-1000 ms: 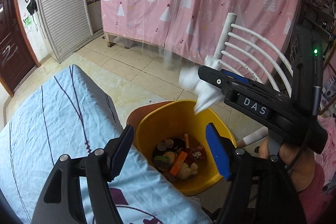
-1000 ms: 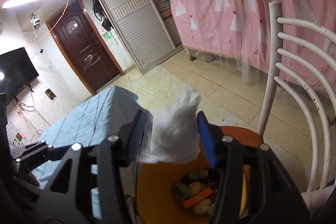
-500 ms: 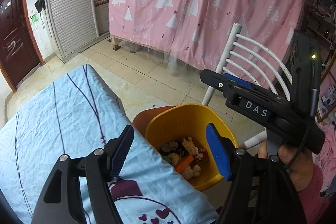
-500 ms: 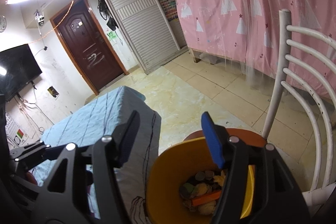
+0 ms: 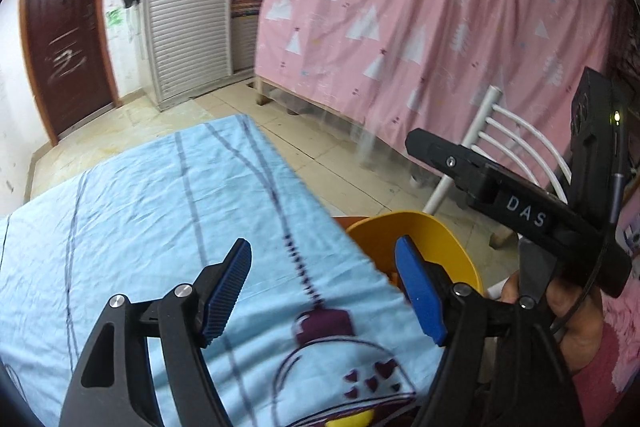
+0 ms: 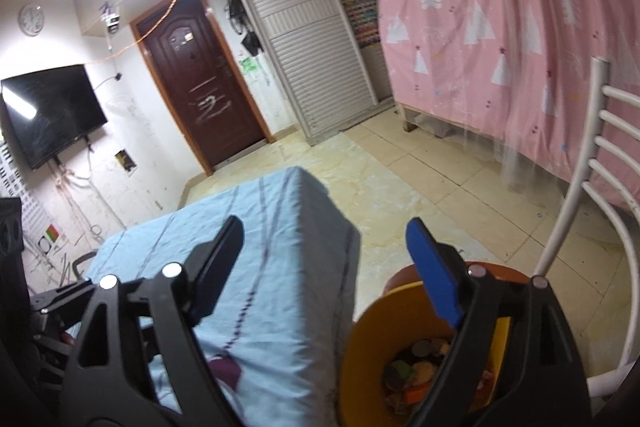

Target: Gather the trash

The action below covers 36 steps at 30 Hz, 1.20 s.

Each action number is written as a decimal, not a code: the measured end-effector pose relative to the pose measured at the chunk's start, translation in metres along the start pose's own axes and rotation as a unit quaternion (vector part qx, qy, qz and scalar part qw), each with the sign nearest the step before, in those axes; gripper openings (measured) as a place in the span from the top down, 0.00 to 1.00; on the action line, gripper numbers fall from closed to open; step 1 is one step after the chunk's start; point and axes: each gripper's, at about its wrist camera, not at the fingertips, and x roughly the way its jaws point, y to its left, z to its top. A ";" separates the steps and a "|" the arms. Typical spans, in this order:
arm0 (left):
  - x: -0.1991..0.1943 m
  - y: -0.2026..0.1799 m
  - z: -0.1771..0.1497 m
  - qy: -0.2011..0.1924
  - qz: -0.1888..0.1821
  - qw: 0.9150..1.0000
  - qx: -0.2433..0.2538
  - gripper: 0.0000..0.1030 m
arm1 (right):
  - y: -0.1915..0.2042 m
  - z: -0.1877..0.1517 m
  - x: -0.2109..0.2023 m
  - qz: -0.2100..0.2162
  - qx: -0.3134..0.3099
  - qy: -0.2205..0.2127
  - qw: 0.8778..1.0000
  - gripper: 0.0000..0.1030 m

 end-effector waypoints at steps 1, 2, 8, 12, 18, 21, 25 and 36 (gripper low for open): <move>-0.004 0.006 -0.001 -0.005 0.006 1.000 -0.005 0.36 | 0.007 -0.001 0.002 0.006 -0.003 0.001 1.000 0.20; -0.008 0.011 -0.003 -0.012 0.012 1.000 -0.010 0.35 | 0.013 -0.001 0.004 0.009 -0.005 0.001 1.000 0.18; -0.037 0.044 -0.013 -0.053 0.062 0.996 -0.036 0.34 | 0.051 -0.006 0.009 0.035 -0.022 -0.005 0.999 0.08; -0.053 0.068 -0.018 -0.073 0.095 0.991 -0.061 0.33 | 0.073 -0.010 0.014 0.052 -0.030 -0.002 0.998 0.06; -0.072 0.099 -0.025 -0.091 0.131 0.983 -0.092 0.32 | 0.109 -0.018 0.023 0.064 -0.052 0.006 0.997 0.06; -0.083 0.117 -0.031 -0.102 0.161 0.976 -0.107 0.32 | 0.125 -0.021 0.025 0.070 -0.064 0.007 0.995 0.06; -0.098 0.139 -0.042 -0.112 0.191 0.967 -0.122 0.32 | 0.146 -0.026 0.029 0.077 -0.083 0.010 0.994 0.06; -0.129 0.182 -0.060 -0.132 0.234 0.951 -0.154 0.30 | 0.188 -0.040 0.032 0.088 -0.126 0.015 0.988 0.06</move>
